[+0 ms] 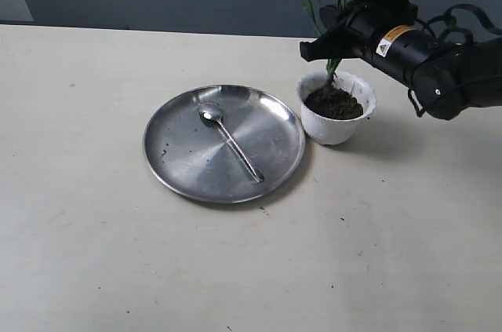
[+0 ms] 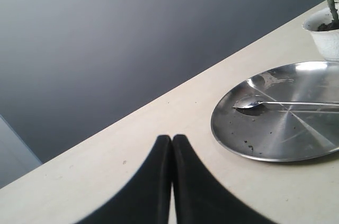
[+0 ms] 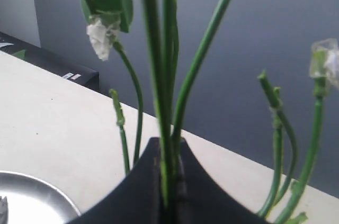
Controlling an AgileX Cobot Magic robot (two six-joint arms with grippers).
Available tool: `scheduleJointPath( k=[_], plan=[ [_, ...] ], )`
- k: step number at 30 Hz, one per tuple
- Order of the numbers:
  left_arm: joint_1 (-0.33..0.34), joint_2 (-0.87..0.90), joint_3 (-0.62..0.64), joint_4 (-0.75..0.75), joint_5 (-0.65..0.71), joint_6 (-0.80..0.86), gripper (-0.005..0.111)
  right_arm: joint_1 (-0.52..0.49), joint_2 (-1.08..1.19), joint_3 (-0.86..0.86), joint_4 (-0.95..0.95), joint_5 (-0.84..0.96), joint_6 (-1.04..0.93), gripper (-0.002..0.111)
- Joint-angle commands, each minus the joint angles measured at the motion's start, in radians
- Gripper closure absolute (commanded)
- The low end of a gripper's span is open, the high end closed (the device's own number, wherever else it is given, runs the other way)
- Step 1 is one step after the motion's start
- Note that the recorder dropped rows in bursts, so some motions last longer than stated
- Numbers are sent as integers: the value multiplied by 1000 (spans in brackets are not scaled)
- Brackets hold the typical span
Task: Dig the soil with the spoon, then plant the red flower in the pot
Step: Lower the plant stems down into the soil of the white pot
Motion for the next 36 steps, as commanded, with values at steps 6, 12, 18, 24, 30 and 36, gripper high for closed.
scheduleJointPath(
  k=[6,12,18,24,30,36],
  plan=[
    [-7,-5,-2,-8,-13,-6,106,-4,98,5,9,-36,-71,108],
    [-7,-5,-2,-8,-13,-6,106,-4,135,5,9,27,-79,108],
    [-7,-5,-2,-8,-13,-6,106,-4,135,5,9,18,-79,108],
    [-7,-5,-2,-8,-13,-6,106,-4,135,5,9,82,-90,108],
    [-7,-5,-2,-8,-13,-6,106,-4,135,5,-28,149,-107,108],
    [-7,-5,-2,-8,-13,-6,106,-4,109,5,-26,168,-95,106]
  ],
)
